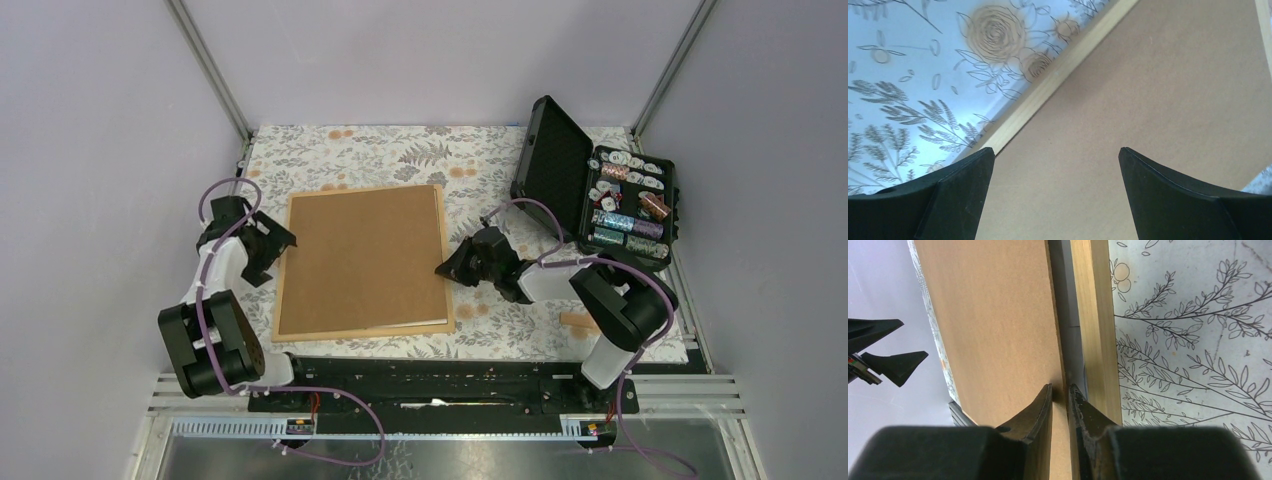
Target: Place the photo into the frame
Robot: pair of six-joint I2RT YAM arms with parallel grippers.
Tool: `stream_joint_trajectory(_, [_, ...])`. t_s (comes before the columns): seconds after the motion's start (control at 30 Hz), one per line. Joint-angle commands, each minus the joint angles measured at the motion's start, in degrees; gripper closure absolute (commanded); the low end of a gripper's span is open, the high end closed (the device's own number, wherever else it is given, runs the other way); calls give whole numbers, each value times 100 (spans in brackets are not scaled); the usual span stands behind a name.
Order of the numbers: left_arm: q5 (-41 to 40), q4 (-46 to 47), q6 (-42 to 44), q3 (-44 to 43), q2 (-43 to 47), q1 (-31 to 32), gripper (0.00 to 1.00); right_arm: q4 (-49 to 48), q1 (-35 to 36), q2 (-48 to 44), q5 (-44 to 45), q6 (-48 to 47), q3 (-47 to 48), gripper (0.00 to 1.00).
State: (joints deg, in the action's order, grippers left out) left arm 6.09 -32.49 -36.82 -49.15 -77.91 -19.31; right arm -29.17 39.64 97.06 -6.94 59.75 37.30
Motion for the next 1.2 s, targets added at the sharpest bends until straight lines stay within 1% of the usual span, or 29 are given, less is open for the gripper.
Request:
stream_joint_trajectory(0.0, [-884, -352, -139, -376, 5, 22, 1, -154, 0, 68, 306, 151, 273, 100])
stream_joint_trajectory(0.07, [-1087, -354, -167, -386, 160, 26, 1, -182, 9, 87, 307, 124, 321, 100])
stream_joint_trajectory(0.17, [-1174, -337, -65, -413, 490, 160, 1, -34, 20, 87, 335, 22, 438, 100])
stream_joint_trajectory(0.27, [-1078, -349, 125, -465, 753, 414, 1, 94, 35, -22, 420, -116, 399, 100])
stream_joint_trajectory(0.43, [-827, -422, 206, -494, 1102, 475, 1, 102, 94, -300, 309, -441, 239, 100])
stream_joint_trajectory(0.5, [-684, -426, 255, -495, 1161, 479, 1, -69, 106, -364, 251, -637, 92, 100])
stream_joint_trajectory(0.63, [-207, -361, 346, -456, 1153, 477, 1, -261, 109, -423, 231, -799, -247, 100])
stream_joint_trajectory(0.73, [-16, -244, 370, -385, 1186, 479, 1, -437, 107, -449, 262, -844, -403, 99])
stream_joint_trajectory(0.8, [75, -154, 364, -340, 1224, 481, 1, -399, 106, -431, 335, -964, -352, 96])
stream_joint_trajectory(0.9, [169, -109, 335, -323, 1234, 478, 1, -275, 113, -370, 364, -1059, -211, 96])
stream_joint_trajectory(1.0, [117, -143, 334, -332, 1225, 476, 1, -285, 110, -303, 323, -971, -167, 93])
stream_joint_trajectory(1.17, [101, -96, 313, -314, 1158, 479, 1, -238, 106, -123, 321, -771, -28, 92])
